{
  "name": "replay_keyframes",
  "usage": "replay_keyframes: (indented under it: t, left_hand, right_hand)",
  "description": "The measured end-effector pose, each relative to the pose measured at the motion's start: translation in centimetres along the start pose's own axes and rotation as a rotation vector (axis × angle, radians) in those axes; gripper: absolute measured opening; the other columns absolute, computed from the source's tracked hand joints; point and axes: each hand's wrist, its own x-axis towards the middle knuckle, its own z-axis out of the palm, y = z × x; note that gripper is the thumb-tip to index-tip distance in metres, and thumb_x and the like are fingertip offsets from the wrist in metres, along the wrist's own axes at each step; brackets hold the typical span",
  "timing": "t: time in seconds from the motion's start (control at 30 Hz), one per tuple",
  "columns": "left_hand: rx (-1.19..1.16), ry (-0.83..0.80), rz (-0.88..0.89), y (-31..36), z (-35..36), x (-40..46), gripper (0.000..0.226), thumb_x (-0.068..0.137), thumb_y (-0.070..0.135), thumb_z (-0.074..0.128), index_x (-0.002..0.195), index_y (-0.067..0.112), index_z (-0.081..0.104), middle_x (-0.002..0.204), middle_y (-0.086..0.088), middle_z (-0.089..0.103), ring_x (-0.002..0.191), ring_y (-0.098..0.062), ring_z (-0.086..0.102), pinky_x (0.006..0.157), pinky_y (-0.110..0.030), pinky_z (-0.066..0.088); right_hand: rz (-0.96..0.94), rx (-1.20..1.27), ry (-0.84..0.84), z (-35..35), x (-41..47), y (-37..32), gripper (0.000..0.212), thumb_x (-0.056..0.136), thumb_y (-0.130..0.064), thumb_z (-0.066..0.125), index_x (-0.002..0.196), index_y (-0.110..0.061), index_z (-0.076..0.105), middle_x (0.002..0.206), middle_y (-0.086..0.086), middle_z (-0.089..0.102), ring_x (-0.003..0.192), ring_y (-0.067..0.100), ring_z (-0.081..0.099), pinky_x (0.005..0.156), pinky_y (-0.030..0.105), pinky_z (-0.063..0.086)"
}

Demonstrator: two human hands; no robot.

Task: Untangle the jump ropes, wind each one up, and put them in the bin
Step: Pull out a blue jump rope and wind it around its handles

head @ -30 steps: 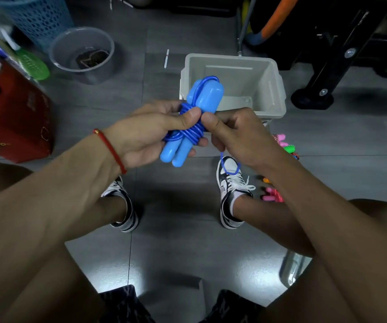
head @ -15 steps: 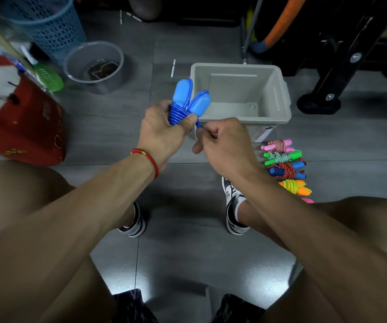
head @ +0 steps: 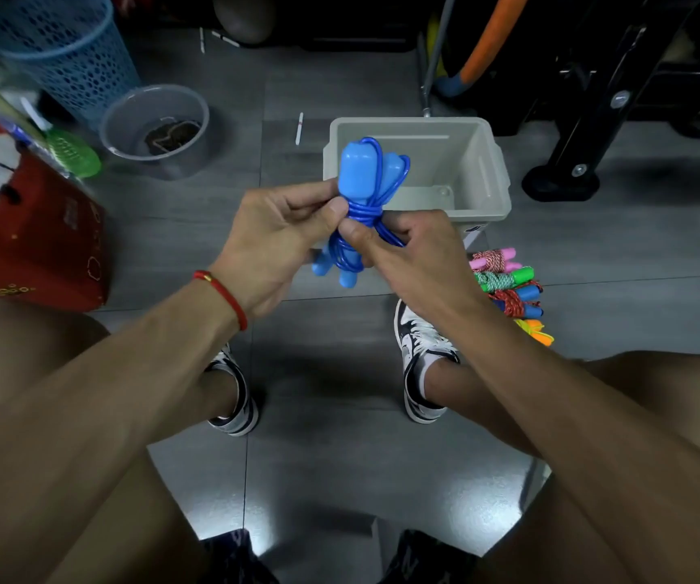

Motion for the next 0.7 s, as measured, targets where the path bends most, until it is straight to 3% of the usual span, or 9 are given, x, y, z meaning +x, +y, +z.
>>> replay_keyframes:
  t: [0.07,0.17,0.23,0.3,0.37,0.43,0.53,0.6,0.7]
  left_hand:
    - [-0.150,-0.063,-0.122,0.4,-0.3,0.0,0.031,0.096,0.012,0.062,0.126,0.005,0.056,0.113,-0.015,0.071,0.101,-0.033,0.069,0.075,-0.053,0.057]
    - [-0.245,-0.270,-0.288,0.3,-1.4,0.2,0.053,0.090,0.023,0.068,0.135,0.003,0.050,0.130,-0.020,0.061,0.116,-0.037,0.063,0.085,-0.060,0.054]
    - [-0.240,-0.413,-0.339,0.3,-1.8,0.1,0.067,0.085,0.030,0.072,0.141,0.001,0.049,0.135,-0.023,0.057,0.123,-0.043,0.058,0.089,-0.059,0.053]
    - [-0.212,-0.444,-0.354,0.3,-1.8,0.0,0.074,0.082,0.031,0.076,0.144,0.004,0.046,0.141,-0.028,0.052,0.125,-0.047,0.055,0.092,-0.060,0.052]
    - [-0.130,-0.352,-0.341,0.4,-1.3,0.0,0.065,0.083,0.026,0.075,0.140,0.005,0.050,0.137,-0.029,0.055,0.119,-0.046,0.060,0.091,-0.062,0.053]
    - [-0.037,-0.225,-0.318,0.6,-0.9,0.1,0.051,0.086,0.021,0.073,0.131,0.005,0.056,0.121,-0.023,0.067,0.109,-0.041,0.067,0.087,-0.060,0.056]
    - [0.088,-0.046,-0.290,0.6,-0.1,0.4,0.026,0.084,0.020,0.076,0.105,0.013,0.062,0.101,-0.008,0.074,0.092,-0.030,0.074,0.072,-0.044,0.059]
    - [0.143,0.027,-0.286,0.3,0.2,0.7,0.021,0.084,0.019,0.078,0.095,0.015,0.060,0.099,-0.011,0.074,0.085,-0.029,0.074,0.063,-0.038,0.058]
    - [0.119,0.080,-0.309,0.2,0.6,1.0,0.026,0.084,0.018,0.079,0.095,0.013,0.056,0.097,-0.011,0.074,0.076,-0.026,0.072,0.061,-0.038,0.057]
  right_hand:
    - [-0.048,0.018,-0.010,-0.5,0.3,0.3,0.043,0.085,-0.055,0.072,0.081,-0.012,0.077,0.070,0.017,0.067,0.058,0.024,0.053,0.057,0.036,0.044]
    - [-0.109,0.031,-0.144,-1.6,1.0,0.5,0.032,0.088,-0.049,0.072,0.089,-0.018,0.080,0.077,0.013,0.073,0.065,0.027,0.061,0.065,0.045,0.054]
    - [-0.157,0.053,-0.260,-2.2,0.9,0.4,0.015,0.094,-0.033,0.070,0.091,-0.021,0.079,0.074,0.006,0.073,0.066,0.009,0.060,0.063,0.036,0.053]
    - [-0.172,0.033,-0.327,-2.6,0.8,0.6,0.011,0.096,-0.027,0.068,0.092,-0.022,0.077,0.070,0.001,0.071,0.067,0.004,0.059,0.064,0.028,0.052]
    - [-0.151,-0.025,-0.310,-2.6,0.9,0.9,0.015,0.094,-0.033,0.070,0.094,-0.021,0.079,0.070,-0.007,0.071,0.066,0.005,0.064,0.068,0.026,0.053]
    - [-0.109,-0.155,-0.190,-2.3,1.1,1.2,0.025,0.089,-0.047,0.071,0.092,-0.024,0.080,0.068,-0.005,0.072,0.068,0.014,0.067,0.069,0.036,0.054]
    - [-0.039,-0.335,-0.032,-1.6,1.1,1.3,0.045,0.082,-0.063,0.070,0.085,-0.019,0.078,0.068,0.001,0.069,0.078,0.026,0.062,0.069,0.041,0.052]
    - [-0.018,-0.344,-0.011,-1.1,1.0,0.8,0.036,0.083,-0.053,0.072,0.082,-0.018,0.076,0.069,0.001,0.068,0.079,0.024,0.062,0.068,0.036,0.051]
    - [0.005,-0.267,-0.020,-0.2,0.4,0.2,0.033,0.079,-0.042,0.076,0.071,-0.011,0.067,0.057,-0.002,0.059,0.057,0.018,0.052,0.054,0.031,0.040]
